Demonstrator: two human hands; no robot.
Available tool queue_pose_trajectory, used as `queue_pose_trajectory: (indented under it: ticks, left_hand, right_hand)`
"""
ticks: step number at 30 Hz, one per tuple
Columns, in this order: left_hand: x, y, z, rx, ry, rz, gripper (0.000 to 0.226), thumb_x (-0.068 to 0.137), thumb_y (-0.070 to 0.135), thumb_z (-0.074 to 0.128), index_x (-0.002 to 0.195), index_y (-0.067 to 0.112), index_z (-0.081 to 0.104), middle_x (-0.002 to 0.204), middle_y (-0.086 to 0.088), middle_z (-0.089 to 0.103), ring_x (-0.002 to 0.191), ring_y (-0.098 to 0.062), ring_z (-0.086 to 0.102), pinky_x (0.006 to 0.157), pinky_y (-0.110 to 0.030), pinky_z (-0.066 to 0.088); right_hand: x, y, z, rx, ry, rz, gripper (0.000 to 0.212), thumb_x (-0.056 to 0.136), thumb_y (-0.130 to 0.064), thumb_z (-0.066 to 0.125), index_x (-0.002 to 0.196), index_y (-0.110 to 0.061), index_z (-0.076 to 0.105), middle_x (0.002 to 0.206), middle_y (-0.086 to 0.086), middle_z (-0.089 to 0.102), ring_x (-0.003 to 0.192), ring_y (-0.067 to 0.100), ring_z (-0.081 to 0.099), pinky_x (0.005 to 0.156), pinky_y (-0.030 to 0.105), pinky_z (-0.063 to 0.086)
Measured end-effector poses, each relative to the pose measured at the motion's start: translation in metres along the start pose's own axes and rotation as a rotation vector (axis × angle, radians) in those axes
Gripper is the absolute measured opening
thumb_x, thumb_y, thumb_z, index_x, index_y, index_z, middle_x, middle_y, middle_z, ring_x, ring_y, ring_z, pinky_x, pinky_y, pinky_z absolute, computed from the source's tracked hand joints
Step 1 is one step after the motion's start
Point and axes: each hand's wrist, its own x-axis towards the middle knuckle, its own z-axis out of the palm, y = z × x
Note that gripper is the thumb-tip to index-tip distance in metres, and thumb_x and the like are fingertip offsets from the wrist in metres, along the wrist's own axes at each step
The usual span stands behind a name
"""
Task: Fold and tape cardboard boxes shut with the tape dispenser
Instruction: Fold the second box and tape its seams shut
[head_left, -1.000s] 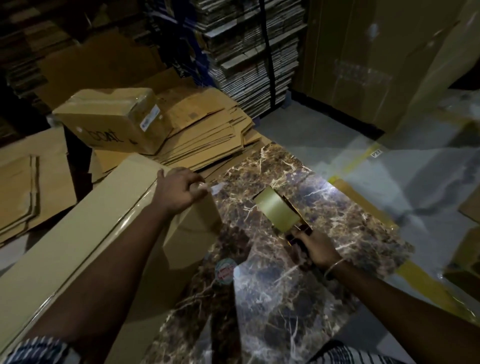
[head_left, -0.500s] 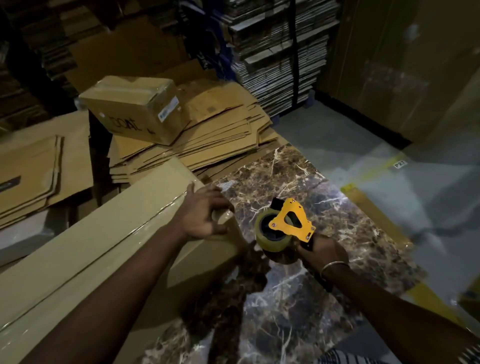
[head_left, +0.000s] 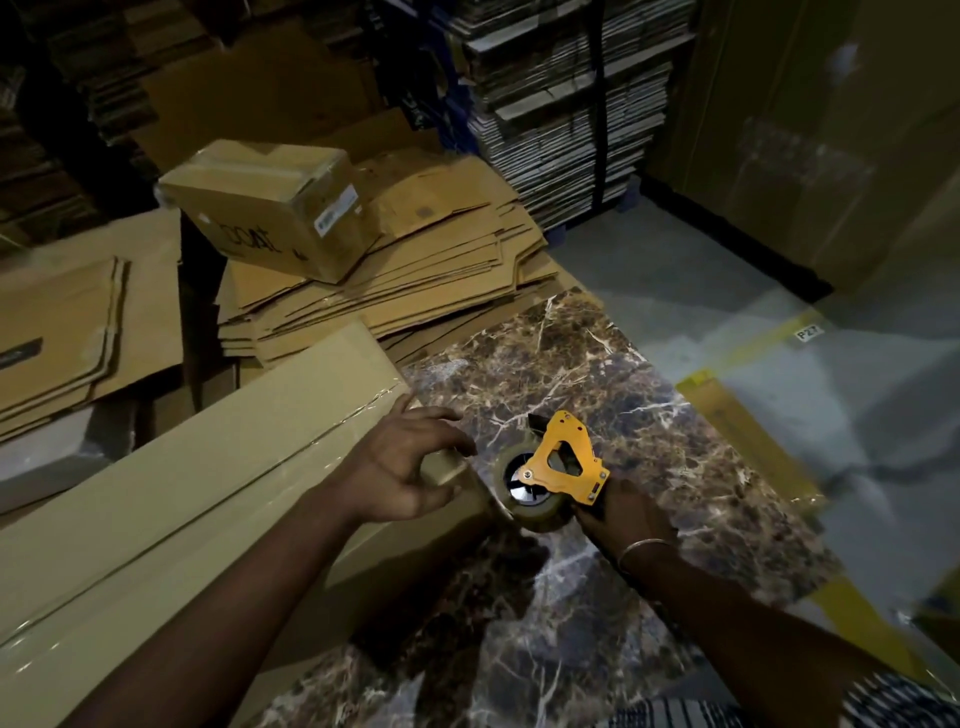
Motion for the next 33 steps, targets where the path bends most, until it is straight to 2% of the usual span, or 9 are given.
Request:
queue_pose_trajectory:
  ticks: [7,10,14,18,20,23,26,29,33]
  left_hand:
    - [0.004,0.007,0.001,-0.184,0.108,-0.154,0.042,0.099,0.054,0.049,0.097,0.025,0.080,0.107,0.018,0.074,0.125,0.000,0.056,0.122,-0.023,0.001]
    - [0.007,0.006,-0.001,-0.104,0.084,-0.181,0.036,0.097,0.049,0.052,0.111,0.025,0.074,0.110,0.015,0.072,0.116,0.001,0.059,0.122,-0.030,0.011]
    - [0.010,0.007,-0.002,-0.061,0.070,-0.126,0.032,0.100,0.041,0.049,0.113,0.023,0.071,0.111,0.009,0.070,0.110,-0.010,0.061,0.101,-0.049,0.042]
    - [0.005,0.003,0.001,-0.083,0.066,-0.151,0.033,0.100,0.036,0.046,0.118,0.023,0.070,0.119,0.005,0.070,0.127,-0.015,0.054,0.119,-0.040,0.024]
    - [0.004,0.008,0.000,-0.068,0.120,-0.171,0.038,0.098,0.037,0.045,0.118,0.014,0.069,0.117,-0.002,0.070,0.123,-0.014,0.054,0.115,-0.023,0.027]
    - [0.003,0.017,-0.003,-0.030,0.303,-0.231,0.032,0.096,0.027,0.050,0.114,0.008,0.069,0.110,-0.004,0.070,0.108,-0.013,0.058,0.094,-0.029,0.046]
    - [0.000,0.018,-0.002,0.058,0.462,-0.423,0.034,0.093,0.022,0.050,0.119,0.007,0.066,0.116,-0.008,0.067,0.110,-0.017,0.056,0.095,-0.035,0.046]
    - [0.001,0.017,-0.002,0.172,0.400,-0.654,0.058,0.089,0.033,0.049,0.142,0.010,0.051,0.147,-0.010,0.049,0.137,-0.027,0.040,0.114,-0.051,0.034]
    - [0.005,0.012,0.000,0.191,0.248,-0.819,0.079,0.092,0.049,0.047,0.159,0.016,0.021,0.167,-0.005,0.011,0.154,-0.023,0.009,0.123,-0.046,0.007]
  right_hand:
    - [0.011,0.009,0.018,-0.049,-0.034,0.018,0.076,0.075,-0.087,0.040,0.117,-0.027,0.061,0.108,0.007,0.062,0.093,0.029,0.064,0.071,0.037,0.055]
    - [0.006,0.006,0.013,-0.009,-0.013,0.024,0.082,0.072,-0.084,0.041,0.124,-0.022,0.056,0.112,0.009,0.059,0.098,0.032,0.060,0.075,0.041,0.053]
    - [-0.007,-0.016,-0.006,-0.134,0.284,0.033,0.090,0.070,-0.065,0.054,0.134,-0.002,0.050,0.117,0.020,0.055,0.104,0.040,0.053,0.086,0.048,0.045]
    - [-0.014,-0.062,-0.019,0.090,0.440,-0.130,0.081,0.082,-0.059,0.049,0.138,0.000,0.051,0.126,0.024,0.052,0.109,0.039,0.051,0.090,0.051,0.043]
    - [-0.013,-0.099,-0.033,0.483,0.308,-0.233,0.074,0.087,-0.056,0.048,0.141,-0.005,0.050,0.131,0.017,0.051,0.118,0.034,0.051,0.097,0.050,0.046]
    - [-0.013,-0.153,-0.057,0.902,0.100,-0.284,0.059,0.088,-0.058,0.047,0.134,-0.022,0.054,0.125,0.003,0.057,0.118,0.013,0.054,0.101,0.040,0.045]
    - [-0.011,-0.197,-0.077,1.212,-0.124,-0.240,0.039,0.093,-0.043,0.053,0.127,-0.024,0.057,0.124,-0.003,0.060,0.114,0.000,0.057,0.095,0.020,0.046]
    - [-0.008,-0.214,-0.088,1.220,-0.398,-0.284,0.040,0.105,-0.010,0.043,0.145,-0.007,0.044,0.132,-0.004,0.051,0.118,0.000,0.050,0.080,0.004,0.043]
    - [-0.002,-0.214,-0.077,1.120,-0.545,-0.323,0.060,0.103,0.000,0.042,0.157,-0.013,0.019,0.150,-0.012,0.028,0.144,0.010,0.028,0.090,0.001,0.038]
